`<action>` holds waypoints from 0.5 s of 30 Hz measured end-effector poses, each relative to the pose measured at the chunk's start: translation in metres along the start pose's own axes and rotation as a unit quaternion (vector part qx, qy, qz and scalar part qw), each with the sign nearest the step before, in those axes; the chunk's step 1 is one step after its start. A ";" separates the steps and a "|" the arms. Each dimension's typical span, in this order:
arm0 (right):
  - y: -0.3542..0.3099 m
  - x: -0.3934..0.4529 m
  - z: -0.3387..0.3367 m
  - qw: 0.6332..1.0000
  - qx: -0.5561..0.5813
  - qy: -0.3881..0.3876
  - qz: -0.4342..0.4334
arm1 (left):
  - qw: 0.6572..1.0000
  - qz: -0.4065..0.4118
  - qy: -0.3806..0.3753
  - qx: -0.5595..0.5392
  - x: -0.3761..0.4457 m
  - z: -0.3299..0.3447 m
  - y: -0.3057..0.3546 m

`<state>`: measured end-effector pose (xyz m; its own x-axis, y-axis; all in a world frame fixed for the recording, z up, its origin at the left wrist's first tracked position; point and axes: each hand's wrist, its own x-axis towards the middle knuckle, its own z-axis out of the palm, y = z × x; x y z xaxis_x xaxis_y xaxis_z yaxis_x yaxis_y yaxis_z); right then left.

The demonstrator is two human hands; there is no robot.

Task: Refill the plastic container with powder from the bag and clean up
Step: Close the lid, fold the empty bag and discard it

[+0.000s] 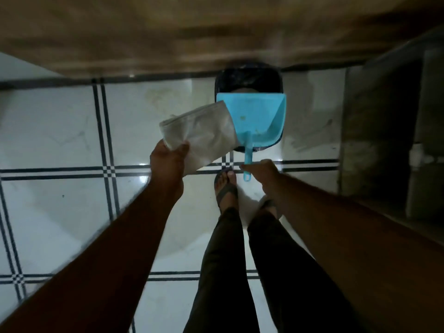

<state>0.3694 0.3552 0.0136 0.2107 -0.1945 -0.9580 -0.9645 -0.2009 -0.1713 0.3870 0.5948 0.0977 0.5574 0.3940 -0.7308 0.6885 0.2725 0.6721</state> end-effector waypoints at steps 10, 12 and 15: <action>-0.024 0.012 0.011 0.988 0.133 0.070 -0.015 | 0.997 -0.019 0.048 -0.054 0.000 0.006 -0.027; -0.029 -0.014 -0.012 0.989 0.093 0.110 -0.025 | 0.996 -0.015 0.050 -0.072 -0.011 0.017 -0.013; -0.029 -0.045 -0.059 0.987 0.004 0.154 -0.052 | 0.997 -0.020 0.046 -0.062 -0.020 0.048 0.002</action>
<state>0.3971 0.3132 0.0752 0.3456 -0.4567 -0.8198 -0.9362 -0.2278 -0.2678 0.3992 0.5451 0.1082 0.4819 0.4572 -0.7475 0.6437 0.3940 0.6560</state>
